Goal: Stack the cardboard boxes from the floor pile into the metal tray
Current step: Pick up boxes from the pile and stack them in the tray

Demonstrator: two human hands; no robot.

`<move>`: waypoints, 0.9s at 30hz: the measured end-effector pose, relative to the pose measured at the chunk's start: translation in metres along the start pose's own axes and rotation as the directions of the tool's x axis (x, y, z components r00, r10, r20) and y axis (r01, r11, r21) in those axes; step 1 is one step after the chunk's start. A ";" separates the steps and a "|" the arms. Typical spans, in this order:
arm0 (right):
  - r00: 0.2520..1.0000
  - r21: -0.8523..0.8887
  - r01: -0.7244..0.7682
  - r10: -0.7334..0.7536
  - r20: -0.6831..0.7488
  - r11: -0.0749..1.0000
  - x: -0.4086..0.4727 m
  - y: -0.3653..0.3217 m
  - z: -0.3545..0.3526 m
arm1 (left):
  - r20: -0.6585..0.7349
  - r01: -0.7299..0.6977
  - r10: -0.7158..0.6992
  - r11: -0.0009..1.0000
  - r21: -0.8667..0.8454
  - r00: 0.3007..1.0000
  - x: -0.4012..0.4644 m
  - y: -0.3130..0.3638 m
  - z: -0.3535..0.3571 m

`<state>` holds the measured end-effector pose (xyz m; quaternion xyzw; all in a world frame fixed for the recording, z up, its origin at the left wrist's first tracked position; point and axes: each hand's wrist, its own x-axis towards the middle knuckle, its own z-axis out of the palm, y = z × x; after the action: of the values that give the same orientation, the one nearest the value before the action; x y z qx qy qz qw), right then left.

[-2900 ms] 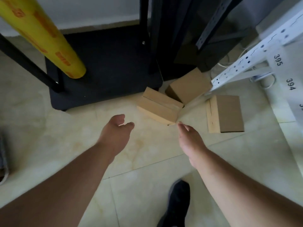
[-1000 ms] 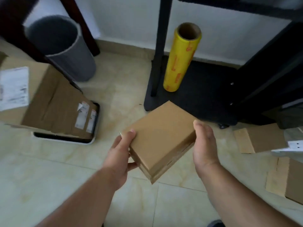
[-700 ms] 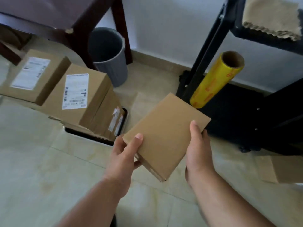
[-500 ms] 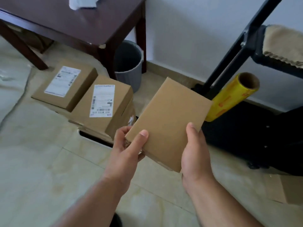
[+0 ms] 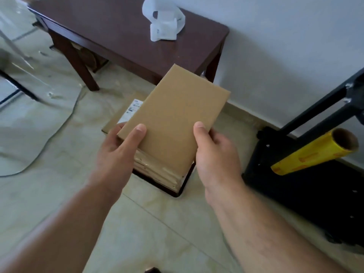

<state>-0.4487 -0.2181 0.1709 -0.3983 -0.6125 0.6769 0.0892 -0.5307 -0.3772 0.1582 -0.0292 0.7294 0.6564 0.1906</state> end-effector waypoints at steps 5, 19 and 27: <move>0.999 -0.058 -0.021 0.023 0.034 0.998 0.018 -0.016 0.059 | -0.076 0.030 -0.029 1.000 0.006 0.997 0.039 -0.001 -0.044; 0.984 -0.078 -0.041 0.054 0.172 0.996 0.049 -0.020 0.127 | -0.093 0.067 -0.059 0.995 0.078 0.994 0.103 0.001 -0.103; 0.989 -0.133 -0.042 0.060 0.134 0.990 0.080 -0.013 0.147 | -0.090 0.087 -0.080 0.993 0.082 0.993 0.142 -0.007 -0.104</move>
<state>-0.6020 -0.2774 0.1380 -0.3711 -0.6496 0.6636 0.0029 -0.6849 -0.4499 0.1133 -0.0799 0.7626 0.6141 0.1870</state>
